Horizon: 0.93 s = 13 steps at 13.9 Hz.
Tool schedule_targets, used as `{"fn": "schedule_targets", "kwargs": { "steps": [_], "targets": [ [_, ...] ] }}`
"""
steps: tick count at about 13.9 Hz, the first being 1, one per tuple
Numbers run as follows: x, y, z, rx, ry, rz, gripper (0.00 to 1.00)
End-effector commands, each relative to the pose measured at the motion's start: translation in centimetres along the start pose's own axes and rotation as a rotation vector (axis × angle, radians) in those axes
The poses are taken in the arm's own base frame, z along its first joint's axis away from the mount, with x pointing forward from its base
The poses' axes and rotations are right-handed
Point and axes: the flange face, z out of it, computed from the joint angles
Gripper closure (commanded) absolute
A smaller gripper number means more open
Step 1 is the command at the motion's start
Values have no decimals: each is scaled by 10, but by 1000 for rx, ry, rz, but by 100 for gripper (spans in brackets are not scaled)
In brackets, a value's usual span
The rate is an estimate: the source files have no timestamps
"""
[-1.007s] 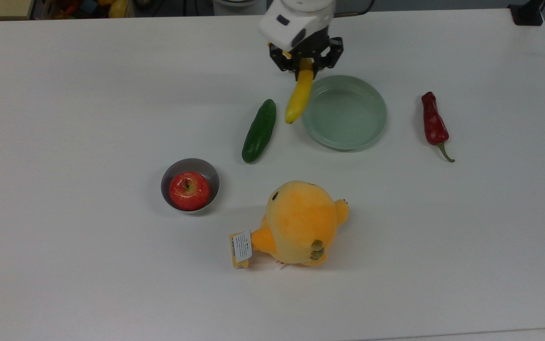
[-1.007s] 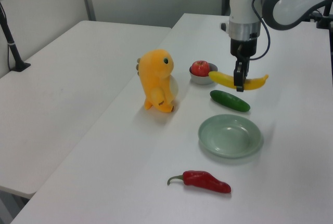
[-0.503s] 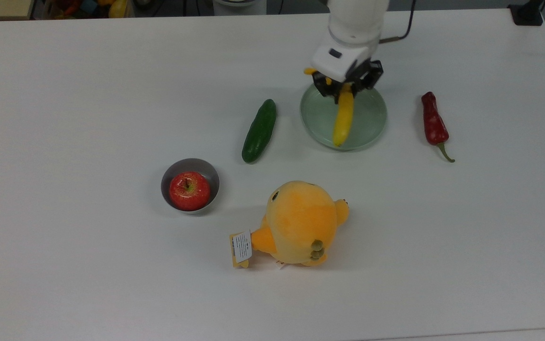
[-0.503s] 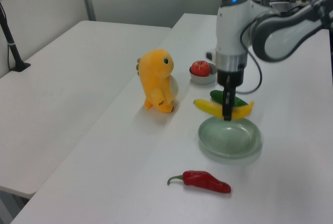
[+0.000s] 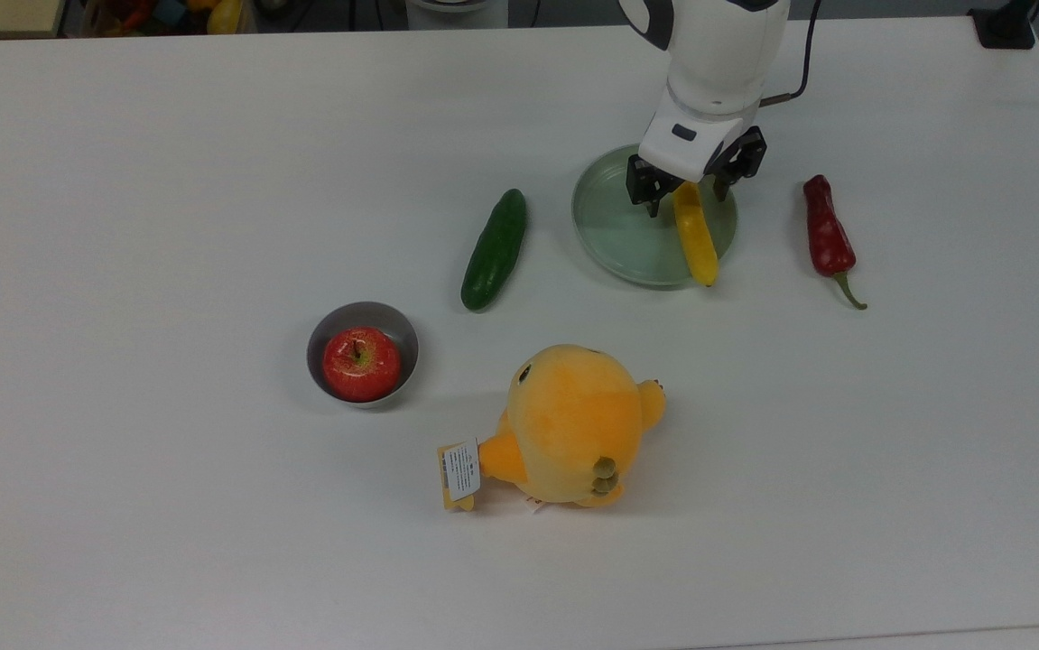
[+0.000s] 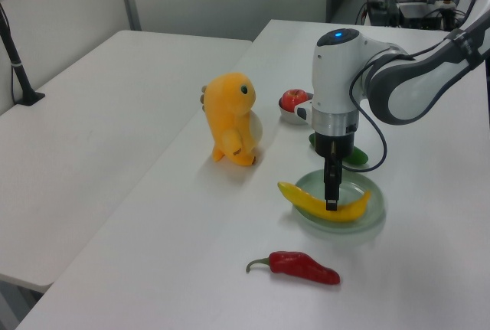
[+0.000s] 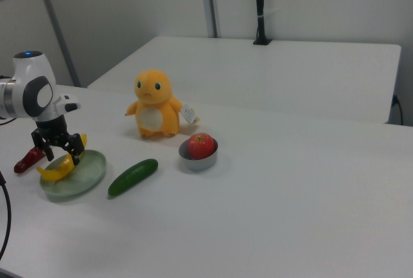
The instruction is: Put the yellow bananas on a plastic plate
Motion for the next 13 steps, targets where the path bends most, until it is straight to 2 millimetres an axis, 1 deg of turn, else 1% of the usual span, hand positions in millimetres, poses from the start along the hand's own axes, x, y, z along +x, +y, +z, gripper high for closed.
{"fn": "schedule_targets", "kwargs": {
  "steps": [1, 2, 4, 6, 7, 8, 9, 10, 12, 13],
  "targets": [
    [5, 1, -12, -8, 21, 3, 0],
    [5, 3, -16, -7, 26, 6, 0],
    [4, 8, -36, -6, 51, 14, 0],
    [0, 30, -69, -14, 54, 49, 0],
    [-9, 44, -93, -22, 40, 68, 0],
    [-16, 53, -107, -31, 19, 82, 0],
    [-27, 72, -129, -46, -5, 112, 0],
    [-34, 85, -145, -56, -9, 130, 0],
    [-54, 129, -191, -93, 12, 200, 0],
    [-60, 152, -211, -126, 51, 231, 0]
  ]
}}
